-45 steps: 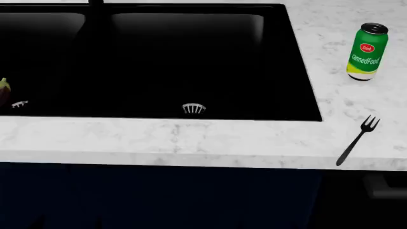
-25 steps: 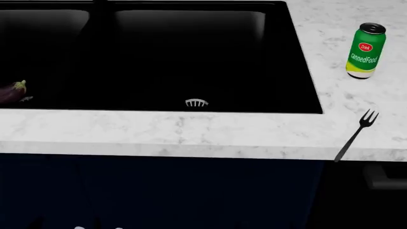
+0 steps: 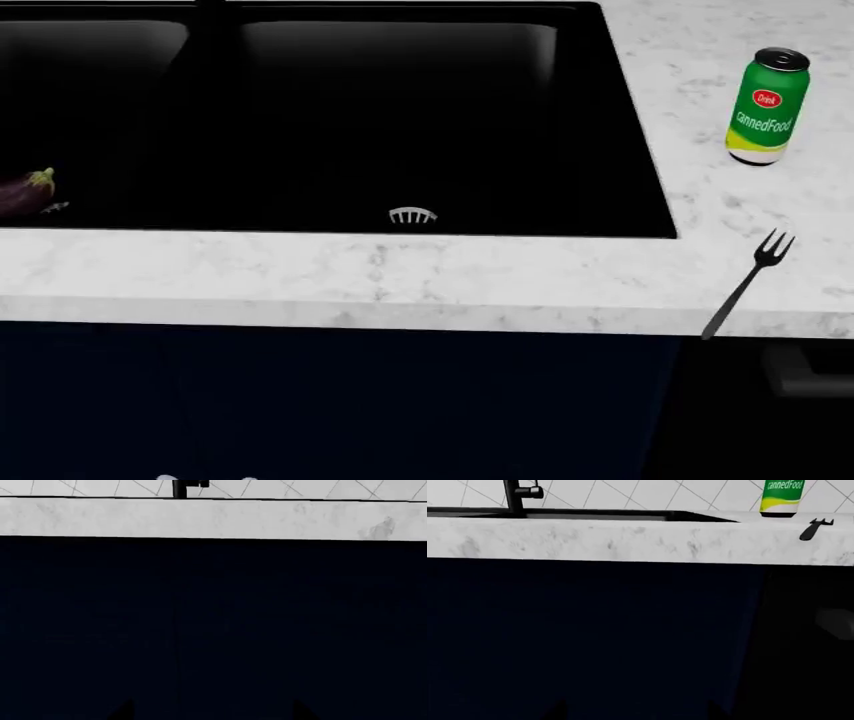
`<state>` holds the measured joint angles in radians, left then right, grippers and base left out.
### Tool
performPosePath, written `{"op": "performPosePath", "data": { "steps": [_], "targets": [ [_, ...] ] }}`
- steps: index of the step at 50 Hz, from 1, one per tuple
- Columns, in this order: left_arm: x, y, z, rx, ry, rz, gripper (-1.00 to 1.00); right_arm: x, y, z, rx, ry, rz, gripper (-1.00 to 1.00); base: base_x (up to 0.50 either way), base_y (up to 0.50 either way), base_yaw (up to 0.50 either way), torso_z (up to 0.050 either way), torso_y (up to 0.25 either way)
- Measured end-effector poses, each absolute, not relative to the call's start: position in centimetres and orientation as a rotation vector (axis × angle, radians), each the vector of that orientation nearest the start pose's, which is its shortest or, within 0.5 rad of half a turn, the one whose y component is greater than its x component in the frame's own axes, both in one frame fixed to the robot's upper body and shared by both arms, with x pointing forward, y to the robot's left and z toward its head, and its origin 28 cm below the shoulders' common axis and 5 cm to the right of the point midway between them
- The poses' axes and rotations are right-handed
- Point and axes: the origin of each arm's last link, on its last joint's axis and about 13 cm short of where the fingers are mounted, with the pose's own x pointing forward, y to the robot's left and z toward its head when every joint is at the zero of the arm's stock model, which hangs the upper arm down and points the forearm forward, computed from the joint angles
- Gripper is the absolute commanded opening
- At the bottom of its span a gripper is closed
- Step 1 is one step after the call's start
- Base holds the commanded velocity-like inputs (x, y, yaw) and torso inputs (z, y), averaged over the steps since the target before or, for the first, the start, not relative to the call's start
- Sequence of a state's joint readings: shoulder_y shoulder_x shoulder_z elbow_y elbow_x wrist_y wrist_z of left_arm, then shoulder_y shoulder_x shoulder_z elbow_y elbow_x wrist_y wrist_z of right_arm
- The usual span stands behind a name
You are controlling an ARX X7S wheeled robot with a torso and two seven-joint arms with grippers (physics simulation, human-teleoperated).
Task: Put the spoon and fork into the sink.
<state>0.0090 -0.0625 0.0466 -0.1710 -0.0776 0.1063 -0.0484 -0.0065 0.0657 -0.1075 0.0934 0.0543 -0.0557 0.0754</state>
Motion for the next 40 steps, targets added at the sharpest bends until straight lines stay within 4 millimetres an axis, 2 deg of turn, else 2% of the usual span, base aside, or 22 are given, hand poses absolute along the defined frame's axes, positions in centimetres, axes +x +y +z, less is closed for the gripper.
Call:
{"op": "performPosePath", "data": {
  "steps": [12,18,23,29,34,40],
  "targets": [
    [20.8,21.5,0.5,-0.002,-0.029,0.020,1.00,20.5,-9.4,0.9,-0.035,-0.009,0.014,1.00,0.00,0.00,0.00,0.000,0.000],
    [20.9,21.5,2.9,-0.012,-0.119,0.005,1.00,20.3,-9.5,3.0,-0.050,-0.092,0.019,1.00,0.00,0.00,0.00,0.000,0.000],
    [21.2,21.5,5.5,-0.025,-0.191,-0.008,1.00,20.2,-9.5,5.4,-0.069,-0.170,0.039,1.00,0.00,0.00,0.00,0.000,0.000],
    [21.9,21.9,9.3,-0.066,-0.177,0.006,1.00,20.5,-9.6,8.8,-0.057,-0.211,0.064,1.00,0.00,0.00,0.00,0.000,0.000],
    [22.8,22.4,13.0,-0.089,-0.141,0.016,1.00,21.4,-10.1,12.7,-0.001,-0.207,0.060,1.00,0.00,0.00,0.00,0.000,0.000],
    [24.7,23.1,17.2,-0.075,-0.110,0.024,1.00,22.6,-11.0,18.0,-0.016,-0.189,0.050,1.00,0.00,0.00,0.00,0.000,0.000]
  ]
}}
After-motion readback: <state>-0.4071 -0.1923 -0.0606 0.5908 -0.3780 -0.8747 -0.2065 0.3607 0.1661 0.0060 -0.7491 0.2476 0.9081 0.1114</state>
